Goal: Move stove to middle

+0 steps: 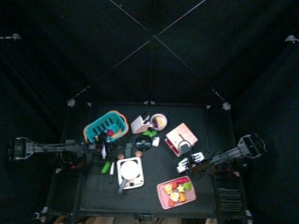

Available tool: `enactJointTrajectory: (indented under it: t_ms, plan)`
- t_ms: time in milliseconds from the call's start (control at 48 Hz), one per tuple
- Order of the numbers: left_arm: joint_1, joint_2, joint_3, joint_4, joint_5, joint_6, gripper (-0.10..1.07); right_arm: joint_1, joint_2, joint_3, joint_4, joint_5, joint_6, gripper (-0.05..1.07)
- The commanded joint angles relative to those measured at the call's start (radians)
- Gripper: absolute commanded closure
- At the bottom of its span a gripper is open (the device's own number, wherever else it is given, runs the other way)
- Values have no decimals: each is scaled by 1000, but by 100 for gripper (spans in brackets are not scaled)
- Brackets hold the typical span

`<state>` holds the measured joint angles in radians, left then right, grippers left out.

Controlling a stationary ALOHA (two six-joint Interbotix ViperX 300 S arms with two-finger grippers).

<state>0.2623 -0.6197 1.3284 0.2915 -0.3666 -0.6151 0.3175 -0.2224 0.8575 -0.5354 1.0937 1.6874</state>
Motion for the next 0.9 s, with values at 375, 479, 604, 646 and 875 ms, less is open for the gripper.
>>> enactJointTrajectory:
  t_ms: [375,479,604,646,875]
  plan:
    - [-233,-38,-17,0,126,-5,57,52,-34,-77,-133,-288,-2,8]
    - [-353,-38,-44,-25,249,-3,57,44,-15,-77,-250,-397,0,13]
    - [-459,-31,-78,-67,364,-6,57,18,21,-77,-367,-497,2,21]
    - [-489,-26,-86,-95,403,-8,57,2,44,-77,-410,-534,2,25]
    - [-541,54,-87,-255,449,-5,56,-69,149,-84,-518,-615,0,47]
